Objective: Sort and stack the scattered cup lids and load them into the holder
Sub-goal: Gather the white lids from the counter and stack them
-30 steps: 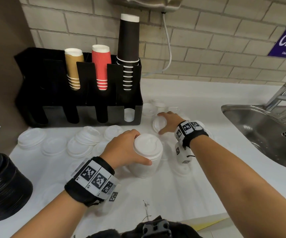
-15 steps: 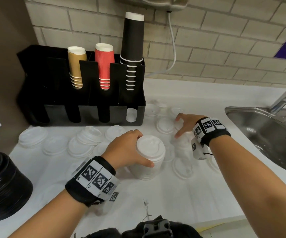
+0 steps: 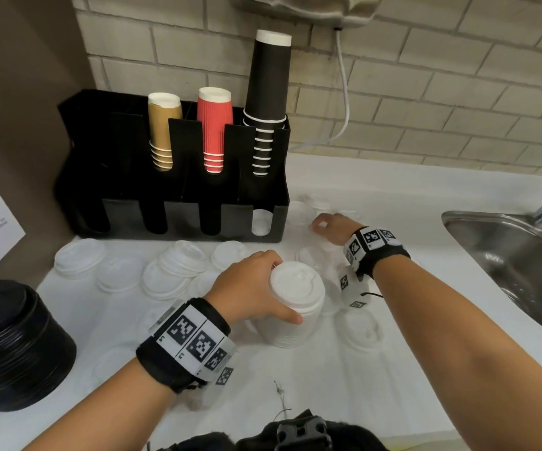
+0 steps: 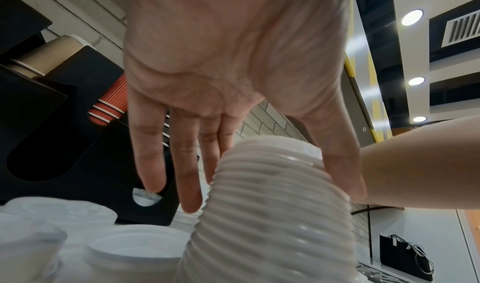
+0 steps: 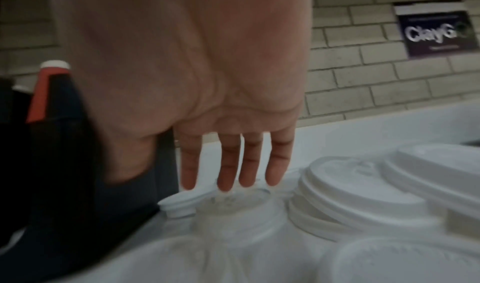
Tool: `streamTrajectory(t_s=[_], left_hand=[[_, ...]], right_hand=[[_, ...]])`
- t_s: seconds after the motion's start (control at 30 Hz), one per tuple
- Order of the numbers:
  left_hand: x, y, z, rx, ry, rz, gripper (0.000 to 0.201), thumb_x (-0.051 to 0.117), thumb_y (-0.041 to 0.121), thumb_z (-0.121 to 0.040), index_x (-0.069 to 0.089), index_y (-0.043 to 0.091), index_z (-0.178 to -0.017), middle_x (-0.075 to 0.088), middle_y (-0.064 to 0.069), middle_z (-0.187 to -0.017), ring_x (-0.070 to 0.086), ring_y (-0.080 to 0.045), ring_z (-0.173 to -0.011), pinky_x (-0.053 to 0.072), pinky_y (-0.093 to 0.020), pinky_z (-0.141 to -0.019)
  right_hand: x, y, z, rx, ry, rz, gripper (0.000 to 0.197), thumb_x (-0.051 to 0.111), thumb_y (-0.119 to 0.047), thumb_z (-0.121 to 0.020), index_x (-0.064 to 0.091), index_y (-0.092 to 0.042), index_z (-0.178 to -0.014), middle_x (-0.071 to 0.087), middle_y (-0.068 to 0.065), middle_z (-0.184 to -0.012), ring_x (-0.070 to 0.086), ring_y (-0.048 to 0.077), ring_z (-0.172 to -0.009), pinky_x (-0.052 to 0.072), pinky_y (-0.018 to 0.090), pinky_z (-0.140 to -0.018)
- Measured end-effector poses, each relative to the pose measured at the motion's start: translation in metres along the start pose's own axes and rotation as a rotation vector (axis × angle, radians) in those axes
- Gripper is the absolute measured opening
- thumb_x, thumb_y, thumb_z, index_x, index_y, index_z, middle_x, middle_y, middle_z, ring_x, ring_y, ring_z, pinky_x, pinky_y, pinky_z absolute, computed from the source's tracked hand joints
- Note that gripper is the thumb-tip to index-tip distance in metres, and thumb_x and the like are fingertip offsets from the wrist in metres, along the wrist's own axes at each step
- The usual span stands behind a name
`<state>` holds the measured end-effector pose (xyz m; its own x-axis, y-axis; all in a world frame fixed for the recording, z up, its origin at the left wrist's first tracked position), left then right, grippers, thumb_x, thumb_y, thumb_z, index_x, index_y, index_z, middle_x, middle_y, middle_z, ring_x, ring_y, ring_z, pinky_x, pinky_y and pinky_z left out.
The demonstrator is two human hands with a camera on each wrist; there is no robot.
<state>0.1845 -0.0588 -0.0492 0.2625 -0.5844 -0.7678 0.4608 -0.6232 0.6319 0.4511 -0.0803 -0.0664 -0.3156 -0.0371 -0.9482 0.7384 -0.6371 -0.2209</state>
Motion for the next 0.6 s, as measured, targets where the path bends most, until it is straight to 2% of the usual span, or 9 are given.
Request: streamTrajectory(t_s=[0.07, 0.1, 0.17, 0.23, 0.3, 0.37, 0.47, 0.53, 0.6], left_hand=[[0.000, 0.000, 0.000, 0.000, -0.003, 0.001, 0.078, 0.088, 0.055, -0.049, 0.050, 0.032, -0.113, 0.054, 0.017, -0.110, 0.053, -0.008, -0.099, 0.047, -0.028, -0.083], [0.000, 0.000, 0.000, 0.000, -0.004, 0.000, 0.078, 0.088, 0.055, -0.049, 0.050, 0.032, -0.113, 0.054, 0.017, -0.110, 0.053, -0.008, -0.099, 0.047, -0.028, -0.083], [0.000, 0.000, 0.000, 0.000, -0.007, -0.003, 0.078, 0.088, 0.055, -0.050, 0.050, 0.032, -0.114, 0.054, 0.017, -0.110, 0.053, -0.008, -0.099, 0.047, -0.027, -0.082], [0.000, -0.001, 0.000, 0.000, -0.008, -0.004, 0.079, 0.088, 0.055, -0.050, 0.050, 0.031, -0.114, 0.054, 0.017, -0.111, 0.053, -0.008, -0.099, 0.047, -0.028, -0.082], [0.000, 0.000, -0.001, 0.001, -0.009, -0.010, 0.079, 0.088, 0.055, -0.050, 0.050, 0.030, -0.114, 0.054, 0.016, -0.111, 0.053, -0.009, -0.099, 0.048, -0.029, -0.083], [0.000, -0.001, -0.002, 0.003, -0.009, -0.022, 0.079, 0.088, 0.055, -0.050, 0.050, 0.030, -0.114, 0.054, 0.016, -0.111, 0.054, -0.009, -0.100, 0.049, -0.031, -0.085], [0.001, -0.001, -0.002, 0.001, -0.003, -0.025, 0.078, 0.088, 0.056, -0.049, 0.050, 0.031, -0.113, 0.054, 0.016, -0.111, 0.053, -0.009, -0.099, 0.048, -0.029, -0.083], [0.002, -0.002, -0.003, 0.000, -0.003, -0.026, 0.079, 0.088, 0.056, -0.049, 0.049, 0.031, -0.113, 0.054, 0.016, -0.111, 0.053, -0.009, -0.099, 0.048, -0.029, -0.083], [0.002, -0.002, -0.003, 0.003, -0.004, -0.030, 0.079, 0.088, 0.056, -0.049, 0.050, 0.031, -0.114, 0.054, 0.016, -0.111, 0.053, -0.009, -0.100, 0.049, -0.030, -0.084]], right_hand=[[-0.001, 0.003, -0.007, 0.074, 0.045, 0.038, 0.041, 0.045, -0.034, -0.098, 0.048, -0.018, -0.136, 0.047, 0.017, -0.136, 0.051, 0.034, -0.120, 0.040, 0.033, -0.096], [0.000, 0.005, -0.010, 0.115, 0.023, 0.071, 0.047, 0.047, -0.034, -0.097, 0.042, -0.018, -0.141, 0.044, 0.017, -0.140, 0.049, 0.035, -0.124, 0.039, 0.034, -0.098], [0.003, 0.004, -0.013, 0.154, -0.061, 0.104, 0.064, 0.053, -0.044, -0.093, 0.032, -0.018, -0.147, 0.040, 0.015, -0.146, 0.045, 0.034, -0.129, 0.038, 0.038, -0.101], [0.007, 0.001, -0.015, 0.159, -0.108, 0.097, 0.074, 0.060, -0.051, -0.086, 0.030, -0.020, -0.147, 0.041, 0.013, -0.145, 0.044, 0.034, -0.129, 0.039, 0.040, -0.103], [0.010, 0.001, -0.018, 0.144, -0.090, 0.079, 0.070, 0.065, -0.052, -0.081, 0.037, -0.019, -0.137, 0.049, 0.013, -0.134, 0.051, 0.035, -0.119, 0.043, 0.042, -0.100], [0.014, -0.001, -0.021, 0.116, -0.068, 0.089, 0.061, 0.064, -0.048, -0.083, 0.039, -0.016, -0.128, 0.054, 0.014, -0.127, 0.055, 0.034, -0.112, 0.045, 0.042, -0.097], [0.013, -0.007, -0.022, 0.104, -0.066, 0.131, 0.058, 0.059, -0.035, -0.092, 0.032, -0.008, -0.137, 0.045, 0.014, -0.137, 0.048, 0.031, -0.123, 0.039, 0.034, -0.094], [0.007, -0.010, -0.021, 0.124, -0.047, 0.107, 0.061, 0.059, -0.038, -0.090, 0.031, -0.012, -0.138, 0.045, 0.017, -0.136, 0.051, 0.034, -0.118, 0.042, 0.038, -0.088], [-0.002, -0.010, -0.015, 0.150, -0.027, 0.057, 0.064, 0.056, -0.045, -0.088, 0.030, -0.017, -0.139, 0.048, 0.018, -0.133, 0.053, 0.036, -0.113, 0.040, 0.037, -0.078]])
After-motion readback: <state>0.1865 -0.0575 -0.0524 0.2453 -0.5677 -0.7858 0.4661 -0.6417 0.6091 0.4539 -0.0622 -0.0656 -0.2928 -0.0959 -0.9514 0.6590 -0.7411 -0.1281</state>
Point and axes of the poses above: each hand's wrist, its own z-axis away from the middle knuckle, its own x-axis out of the palm, y = z × x, the point moved 1 cm from there along -z, towards the middle knuckle
